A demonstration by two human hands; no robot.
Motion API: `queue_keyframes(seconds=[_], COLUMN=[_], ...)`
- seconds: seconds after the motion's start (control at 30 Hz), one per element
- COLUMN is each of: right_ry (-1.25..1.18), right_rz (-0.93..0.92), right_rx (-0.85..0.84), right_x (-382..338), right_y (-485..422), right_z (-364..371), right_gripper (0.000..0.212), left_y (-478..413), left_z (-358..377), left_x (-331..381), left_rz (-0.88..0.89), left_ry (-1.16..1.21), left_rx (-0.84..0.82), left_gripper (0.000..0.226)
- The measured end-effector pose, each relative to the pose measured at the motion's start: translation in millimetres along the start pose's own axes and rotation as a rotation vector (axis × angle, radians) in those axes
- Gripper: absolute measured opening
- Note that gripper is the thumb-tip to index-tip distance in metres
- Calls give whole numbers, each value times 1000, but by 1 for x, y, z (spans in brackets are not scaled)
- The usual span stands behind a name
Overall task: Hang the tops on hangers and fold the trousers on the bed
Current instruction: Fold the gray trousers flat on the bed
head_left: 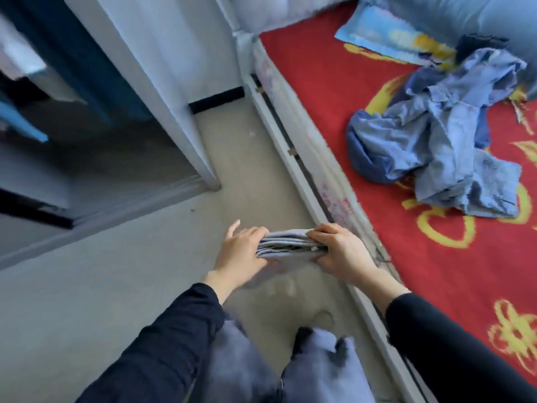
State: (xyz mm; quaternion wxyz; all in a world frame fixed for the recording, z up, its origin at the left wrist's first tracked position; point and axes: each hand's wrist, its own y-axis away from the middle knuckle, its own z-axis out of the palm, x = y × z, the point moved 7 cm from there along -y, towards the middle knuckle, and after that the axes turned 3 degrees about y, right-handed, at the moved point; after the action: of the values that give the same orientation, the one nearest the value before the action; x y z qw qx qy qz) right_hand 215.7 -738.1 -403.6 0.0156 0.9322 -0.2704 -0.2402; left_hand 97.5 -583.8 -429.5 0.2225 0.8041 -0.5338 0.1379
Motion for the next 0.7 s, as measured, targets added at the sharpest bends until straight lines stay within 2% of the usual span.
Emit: queue_keyframes(seconds=[0.2,0.4,0.6,0.7], right_ry=[117,145,281,326], right_rz=[-257,-453,-651,-658], right_rx=[-161,-264,-337,-362], right_x=[-178,-343,-433,-456], right_y=[-130,-234,-331,-388], right_z=[76,132,170,198], right_gripper=[50,60,62,63], left_y=[69,128,123,100], left_z=[-83,-178,-231,-241], left_x=[-188,-340,-459,-518], left_rz=[-209,-320,-317,-319], left_ry=[60,44,9,-32], left_rx=[60,173,183,153], left_gripper=[51,46,57,60])
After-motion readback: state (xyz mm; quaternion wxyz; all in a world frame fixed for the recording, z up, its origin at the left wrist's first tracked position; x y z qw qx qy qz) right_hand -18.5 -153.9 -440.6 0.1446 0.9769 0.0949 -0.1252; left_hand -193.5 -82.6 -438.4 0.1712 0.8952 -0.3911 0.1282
